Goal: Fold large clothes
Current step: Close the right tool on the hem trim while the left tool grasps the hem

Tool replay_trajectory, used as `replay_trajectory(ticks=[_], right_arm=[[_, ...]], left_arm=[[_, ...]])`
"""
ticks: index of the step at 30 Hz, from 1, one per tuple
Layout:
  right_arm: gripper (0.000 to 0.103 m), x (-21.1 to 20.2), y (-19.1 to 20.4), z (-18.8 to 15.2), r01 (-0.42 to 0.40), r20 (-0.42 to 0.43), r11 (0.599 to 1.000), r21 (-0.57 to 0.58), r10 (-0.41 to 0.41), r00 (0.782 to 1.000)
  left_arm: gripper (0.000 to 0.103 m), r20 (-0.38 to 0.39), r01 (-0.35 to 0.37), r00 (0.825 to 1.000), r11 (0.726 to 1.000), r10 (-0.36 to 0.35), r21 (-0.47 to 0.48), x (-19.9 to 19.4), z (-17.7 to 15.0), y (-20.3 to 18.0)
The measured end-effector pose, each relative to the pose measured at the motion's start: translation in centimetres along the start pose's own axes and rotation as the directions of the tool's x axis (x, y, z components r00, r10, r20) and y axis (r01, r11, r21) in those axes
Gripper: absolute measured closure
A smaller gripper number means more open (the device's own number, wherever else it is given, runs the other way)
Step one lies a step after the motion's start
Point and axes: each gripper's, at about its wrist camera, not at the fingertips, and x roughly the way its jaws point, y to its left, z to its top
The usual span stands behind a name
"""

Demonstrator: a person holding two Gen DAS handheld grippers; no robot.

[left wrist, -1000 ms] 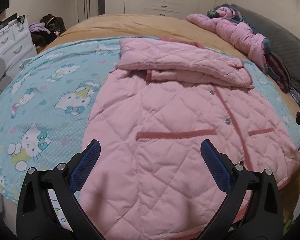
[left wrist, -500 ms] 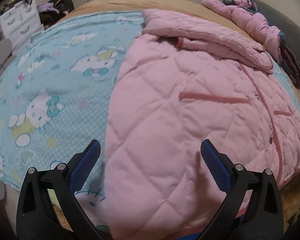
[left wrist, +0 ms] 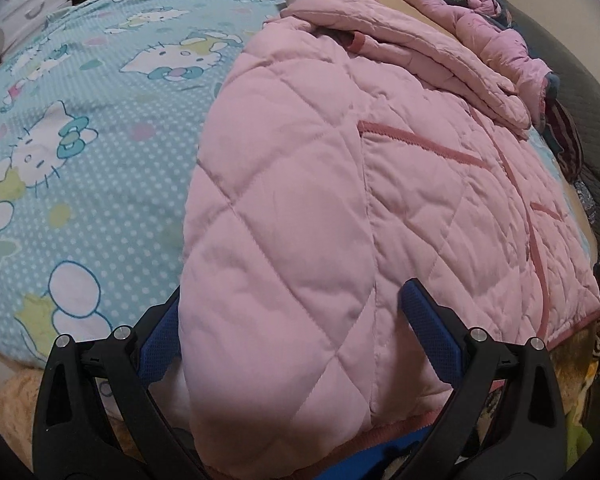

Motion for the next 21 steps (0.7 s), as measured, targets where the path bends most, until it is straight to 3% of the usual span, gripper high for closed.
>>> replay_trajectory(ticks=[8, 11, 15, 17, 20, 21], right_arm=[[0.004, 1.4, -1.6, -2.1, -0.044, -0.128, 0.998, 0.047, 0.05, 0.991], [0.004, 1.6, -1.5, -2.0, -0.057, -0.138, 0.997, 0.044, 0.062, 0.988], [0.005, 2.4, -1.4, -1.8, -0.128, -0.168, 0.99, 0.053, 0.135, 0.976], [0.023, 2.6, -1.0, -2.0, -0.134, -0.188, 0.991, 0.031, 0.137, 0.972], [0.034, 2.3, -0.9, -2.5, -0.122, -0.178, 0.992, 0.013, 0.122, 0.976], [0.046, 2.1, -1.1, -2.6, -0.123, -0.176, 0.992, 0.016, 0.124, 0.976]], left_arm=[[0.009, -0.011, 0.006, 1.0, 1.0, -0.005, 0.026, -0.2, -1.1, -0.2], [0.009, -0.018, 0.008, 1.0, 1.0, -0.007, 0.028, -0.3, -1.5, -0.3], [0.009, -0.022, 0.017, 1.0, 1.0, -0.017, 0.025, -0.3, -1.6, -0.2], [0.009, -0.021, 0.016, 1.0, 1.0, -0.016, 0.026, -0.4, -1.7, -0.2], [0.009, -0.017, 0.023, 1.0, 1.0, -0.023, 0.021, -0.4, -1.7, -0.1], [0.009, -0.016, 0.027, 1.0, 0.999, -0.026, 0.019, -0.3, -1.8, 0.0]])
